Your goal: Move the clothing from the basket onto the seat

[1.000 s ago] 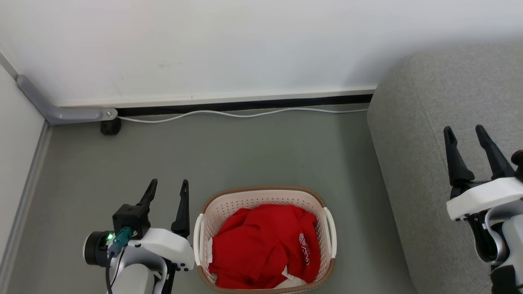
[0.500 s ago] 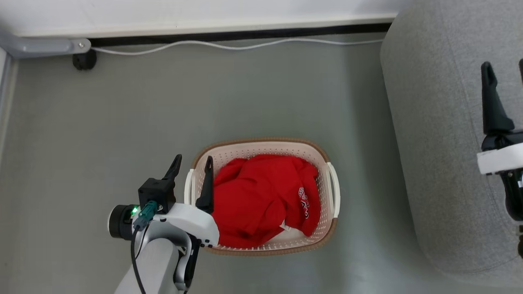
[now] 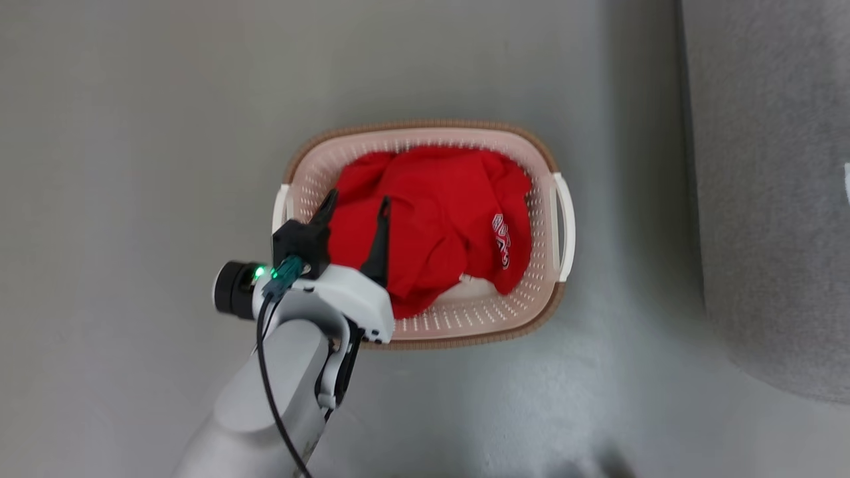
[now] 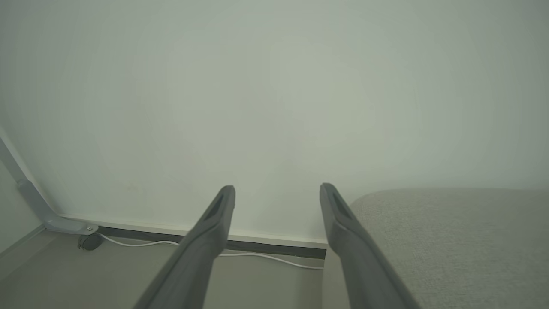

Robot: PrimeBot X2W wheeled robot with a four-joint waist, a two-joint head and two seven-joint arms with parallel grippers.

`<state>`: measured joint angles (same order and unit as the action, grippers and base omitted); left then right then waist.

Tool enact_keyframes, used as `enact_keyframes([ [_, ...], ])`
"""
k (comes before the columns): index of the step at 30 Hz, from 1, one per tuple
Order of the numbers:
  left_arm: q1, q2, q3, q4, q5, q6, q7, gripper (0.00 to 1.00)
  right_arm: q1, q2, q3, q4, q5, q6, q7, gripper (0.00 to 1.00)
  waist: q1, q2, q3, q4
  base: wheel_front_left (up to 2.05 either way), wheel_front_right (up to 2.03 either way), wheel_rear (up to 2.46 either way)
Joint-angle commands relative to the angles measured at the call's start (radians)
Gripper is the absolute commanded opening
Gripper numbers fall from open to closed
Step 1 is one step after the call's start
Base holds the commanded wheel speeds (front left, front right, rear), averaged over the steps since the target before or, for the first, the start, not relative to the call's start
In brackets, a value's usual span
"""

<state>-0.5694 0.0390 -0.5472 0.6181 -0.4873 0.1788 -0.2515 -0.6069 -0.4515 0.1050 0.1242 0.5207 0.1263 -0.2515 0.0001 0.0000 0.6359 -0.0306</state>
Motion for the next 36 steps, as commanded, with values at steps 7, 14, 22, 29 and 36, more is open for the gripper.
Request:
enact_keyframes([
  [7, -0.143, 0.011, -0.106, 0.043, -0.096, 0.032, -0.010, 1.00, -0.052, -0.029, 0.034, -0.081, 0.028, 0.004, -0.010, 1.00, 0.0000, 0.0000, 0.178, -0.035, 0.00, 0.00, 0.00],
  [14, -0.286, 0.011, -0.198, 0.108, -0.192, 0.039, -0.010, 1.00, -0.125, 0.000, 0.083, -0.140, 0.037, 0.004, -0.010, 1.00, 0.0000, 0.0000, 0.281, -0.099, 0.00, 0.00, 0.00],
  [22, -0.401, 0.011, -0.255, 0.233, -0.273, 0.045, -0.010, 1.00, -0.183, 0.050, 0.122, -0.197, 0.039, 0.004, -0.010, 1.00, -0.0001, 0.0000, 0.375, -0.177, 0.00, 0.00, 0.00],
  [29, -0.462, 0.011, -0.269, 0.329, -0.299, 0.046, -0.010, 1.00, -0.219, 0.098, 0.137, -0.237, 0.039, 0.004, -0.010, 1.00, -0.0001, 0.0000, 0.424, -0.225, 0.00, 0.00, 0.00],
  [36, -0.507, 0.011, -0.282, 0.397, -0.315, 0.049, -0.010, 1.00, -0.226, 0.133, 0.144, -0.260, 0.036, 0.004, -0.010, 1.00, -0.0001, 0.0000, 0.442, -0.246, 0.00, 0.00, 0.00],
])
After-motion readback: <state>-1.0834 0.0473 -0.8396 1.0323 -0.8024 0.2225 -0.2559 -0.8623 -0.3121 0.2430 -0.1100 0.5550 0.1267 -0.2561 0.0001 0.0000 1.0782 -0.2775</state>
